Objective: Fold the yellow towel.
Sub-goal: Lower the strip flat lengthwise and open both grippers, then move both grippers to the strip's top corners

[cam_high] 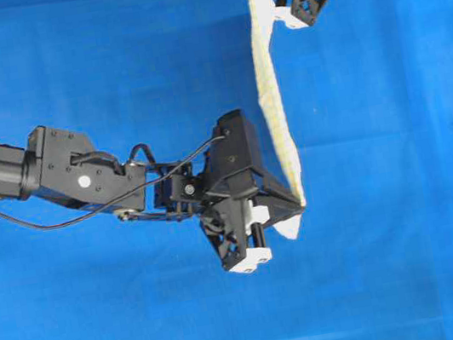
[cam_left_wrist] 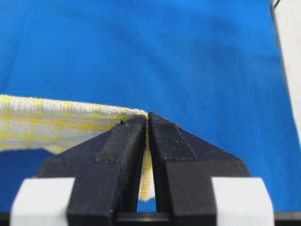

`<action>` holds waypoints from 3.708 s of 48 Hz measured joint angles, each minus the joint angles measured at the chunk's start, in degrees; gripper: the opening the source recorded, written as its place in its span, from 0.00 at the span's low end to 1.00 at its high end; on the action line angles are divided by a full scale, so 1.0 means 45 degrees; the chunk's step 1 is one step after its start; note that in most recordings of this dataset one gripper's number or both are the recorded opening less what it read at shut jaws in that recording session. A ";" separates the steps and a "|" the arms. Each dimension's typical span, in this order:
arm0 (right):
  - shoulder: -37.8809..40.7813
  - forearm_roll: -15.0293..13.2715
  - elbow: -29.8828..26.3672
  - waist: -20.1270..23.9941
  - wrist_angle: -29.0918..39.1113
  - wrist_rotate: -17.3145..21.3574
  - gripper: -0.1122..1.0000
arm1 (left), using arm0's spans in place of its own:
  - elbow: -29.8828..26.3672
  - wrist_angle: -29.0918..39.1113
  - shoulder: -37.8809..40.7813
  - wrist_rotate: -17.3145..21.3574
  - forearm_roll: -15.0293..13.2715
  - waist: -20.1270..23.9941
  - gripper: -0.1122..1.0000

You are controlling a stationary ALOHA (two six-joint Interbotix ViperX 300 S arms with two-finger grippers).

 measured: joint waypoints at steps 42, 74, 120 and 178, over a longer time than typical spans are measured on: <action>0.2012 0.0000 -0.1680 0.0645 0.0039 -0.0020 0.13 | 0.2715 -0.0977 -0.1250 -0.0312 -0.0137 -0.0527 0.12; 0.2246 0.0000 -0.1836 0.0605 0.0156 -0.0020 0.44 | 0.2754 -0.0586 -0.1230 -0.0352 -0.0137 -0.1152 0.34; -0.0332 -0.0215 -0.1348 0.0996 0.1621 -0.0508 0.74 | 0.4258 0.0508 -0.3633 0.0000 0.0020 0.0215 0.50; -0.3555 0.1289 0.2871 0.2266 -0.0293 -0.0293 0.74 | 0.6289 -0.0117 -0.6211 0.3262 0.0195 0.5352 0.51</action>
